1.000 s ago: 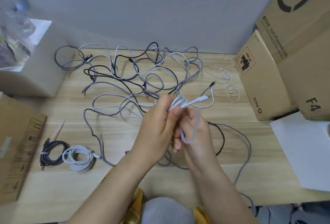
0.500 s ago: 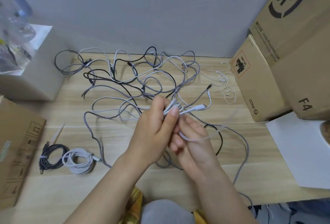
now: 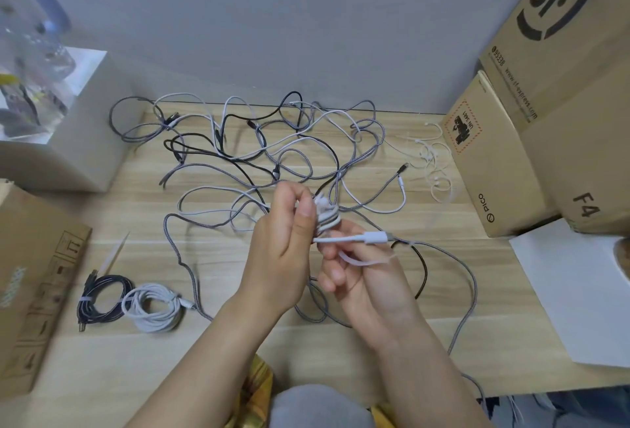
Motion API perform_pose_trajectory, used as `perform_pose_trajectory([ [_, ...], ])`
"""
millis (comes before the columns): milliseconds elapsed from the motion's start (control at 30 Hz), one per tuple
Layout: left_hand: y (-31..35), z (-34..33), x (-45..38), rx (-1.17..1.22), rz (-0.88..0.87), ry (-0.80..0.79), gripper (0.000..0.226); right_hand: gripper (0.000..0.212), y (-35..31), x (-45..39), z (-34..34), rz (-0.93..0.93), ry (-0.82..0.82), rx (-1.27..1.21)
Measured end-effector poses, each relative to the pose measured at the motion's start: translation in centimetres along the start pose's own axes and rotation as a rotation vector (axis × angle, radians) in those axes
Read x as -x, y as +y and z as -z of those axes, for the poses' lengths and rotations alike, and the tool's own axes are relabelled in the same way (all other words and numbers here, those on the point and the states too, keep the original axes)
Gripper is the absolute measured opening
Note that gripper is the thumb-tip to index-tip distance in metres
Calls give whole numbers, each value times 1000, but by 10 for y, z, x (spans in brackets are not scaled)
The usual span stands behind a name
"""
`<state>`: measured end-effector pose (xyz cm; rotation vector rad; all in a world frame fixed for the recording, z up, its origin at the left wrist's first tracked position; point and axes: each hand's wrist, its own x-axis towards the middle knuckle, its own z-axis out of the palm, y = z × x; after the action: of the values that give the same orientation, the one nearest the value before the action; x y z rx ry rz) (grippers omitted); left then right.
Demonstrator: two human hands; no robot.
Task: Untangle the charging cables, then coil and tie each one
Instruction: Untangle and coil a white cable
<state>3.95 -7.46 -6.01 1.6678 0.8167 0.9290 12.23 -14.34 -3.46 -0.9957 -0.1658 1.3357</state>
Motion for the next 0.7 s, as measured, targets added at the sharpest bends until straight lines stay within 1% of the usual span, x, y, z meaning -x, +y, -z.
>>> perform_pose_trajectory([
  [67, 0, 1, 0, 16, -10, 39, 24, 6, 1, 0, 1, -6, 33, 75],
  [100, 0, 1, 0, 20, -15, 53, 22, 6, 2, 0, 2, -12, 54, 90],
  [167, 2, 2, -1, 26, -19, 64, 21, 18, 5, 0, 3, -34, 87, 99],
  [233, 4, 1, 0, 29, -15, 41, 19, 22, 6, -1, 3, -38, 97, 108],
  [367, 5, -2, 2, 9, 4, -40, 20, 31, 4, -1, 3, -11, 39, 97],
  [400, 6, -3, 2, 29, 18, -54, 21, 31, 4, 0, 3, -6, 12, 69],
  [467, 6, -3, 1, 42, 22, -64, 26, 25, 3, 0, 3, -2, -50, 2],
  [533, 6, -2, -1, 36, 12, -51, 35, 21, 2, 0, 3, 2, -117, -31],
  [600, 6, -2, -4, 52, 20, -5, 41, 17, 4, -1, 4, 29, -170, 0],
  [700, 4, 0, -7, 30, 36, 86, 43, 17, 11, -2, 5, 102, -133, 99],
])
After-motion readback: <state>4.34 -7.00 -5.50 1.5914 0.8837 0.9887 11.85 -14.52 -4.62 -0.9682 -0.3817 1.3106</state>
